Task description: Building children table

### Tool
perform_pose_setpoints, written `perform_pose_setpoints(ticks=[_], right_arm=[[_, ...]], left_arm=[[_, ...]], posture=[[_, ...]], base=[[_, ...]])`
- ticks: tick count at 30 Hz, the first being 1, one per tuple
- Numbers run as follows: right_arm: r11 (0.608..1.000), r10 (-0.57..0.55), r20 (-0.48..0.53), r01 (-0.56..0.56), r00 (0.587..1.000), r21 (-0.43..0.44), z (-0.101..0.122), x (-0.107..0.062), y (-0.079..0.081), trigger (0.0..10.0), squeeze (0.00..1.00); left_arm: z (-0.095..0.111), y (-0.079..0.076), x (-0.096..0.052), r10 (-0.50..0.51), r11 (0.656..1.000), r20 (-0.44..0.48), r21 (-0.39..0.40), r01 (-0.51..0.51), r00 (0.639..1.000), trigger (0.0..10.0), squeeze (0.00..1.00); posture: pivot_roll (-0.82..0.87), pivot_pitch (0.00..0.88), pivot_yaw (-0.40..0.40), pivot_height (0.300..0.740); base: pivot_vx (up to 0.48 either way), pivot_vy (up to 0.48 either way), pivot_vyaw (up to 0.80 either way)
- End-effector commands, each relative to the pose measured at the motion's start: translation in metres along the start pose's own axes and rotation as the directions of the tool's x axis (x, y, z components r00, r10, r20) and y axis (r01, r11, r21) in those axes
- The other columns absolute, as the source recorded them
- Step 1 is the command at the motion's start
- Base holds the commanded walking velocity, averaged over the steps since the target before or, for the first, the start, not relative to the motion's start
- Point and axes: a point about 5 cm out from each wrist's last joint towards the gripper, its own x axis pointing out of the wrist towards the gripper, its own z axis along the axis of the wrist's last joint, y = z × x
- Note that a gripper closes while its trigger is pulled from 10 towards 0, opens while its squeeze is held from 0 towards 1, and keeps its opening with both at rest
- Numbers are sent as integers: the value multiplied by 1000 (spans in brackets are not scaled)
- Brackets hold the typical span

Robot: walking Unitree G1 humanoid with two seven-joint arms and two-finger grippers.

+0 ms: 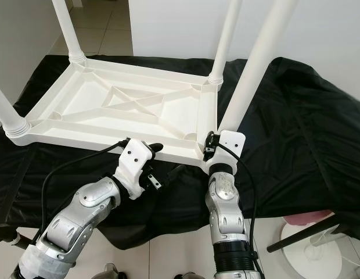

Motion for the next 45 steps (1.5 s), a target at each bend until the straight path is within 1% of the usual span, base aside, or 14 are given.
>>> perform_pose_setpoints(ticks=[1,3,4,11,12,13,20,24,33,34,35,36,37,45], right_arm=[[1000,5,-15,-5,1000,-2,-2,-4,-2,10000,757],[1000,5,-15,-5,1000,-2,-2,-4,-2,10000,757],[1000,13,1,-13,1000,10,1,-4,-3,10000,1000],[986,165,44,-166,985,4,12,-2,-18,10000,1000],[979,202,41,-202,979,5,12,-1,-21,10000,580],[968,252,44,-252,967,0,14,1,-26,10000,0],[930,366,37,-365,930,-39,18,7,-36,10000,0],[821,562,-18,-561,827,-108,19,15,-44,10000,0],[706,691,-112,-699,715,-111,7,19,-42,10000,0],[706,691,-112,-699,715,-111,7,19,-42,10000,0],[691,703,-123,-714,700,-116,5,19,-41,5255,0],[691,703,-123,-714,700,-116,5,19,-41,5255,0],[686,706,-128,-718,696,-121,4,21,-39,0,0],[680,714,-112,-722,692,-129,5,29,-40,0,0]], left_arm=[[1,-3,1,-13,1000,5,25,13,1000,10000,0],[1,-3,1,-13,1000,5,25,13,1000,10000,0],[1,-3,1,-14,1000,7,26,14,1000,10000,0],[2,-2,2,2,999,16,43,-2,1000,10000,0],[2,-2,2,1,999,18,43,-2,1000,10000,0],[2,-2,2,2,999,20,44,-2,1000,10000,0],[2,-3,2,1,999,22,46,-2,1000,10000,0],[3,-5,3,-12,998,30,56,10,999,10000,0],[3,-8,5,-37,998,35,55,35,999,10000,0],[3,-8,5,-37,998,35,55,35,999,10000,0],[3,-9,5,-38,998,36,54,36,999,10000,0],[3,-9,5,-38,998,36,54,36,999,10000,0],[4,-9,5,-39,998,36,56,37,999,10000,0],[4,-10,6,-35,997,39,63,33,999,10000,0]], posture=[[10,100,-47,740],[10,100,-47,740],[5,101,-44,740],[8,94,-51,740],[9,94,-53,740],[10,92,-54,740],[10,89,-55,740],[10,80,-56,740],[13,74,-61,740],[13,74,-61,740],[13,75,-61,740],[13,75,-61,740],[16,74,-65,740],[20,75,-71,740]], base=[[0,0,0],[0,0,0],[0,0,0],[0,0,0],[0,0,0],[0,0,0],[0,0,0],[0,0,0],[0,0,0],[0,0,0],[0,0,0],[0,0,0],[0,0,0],[0,0,0]])
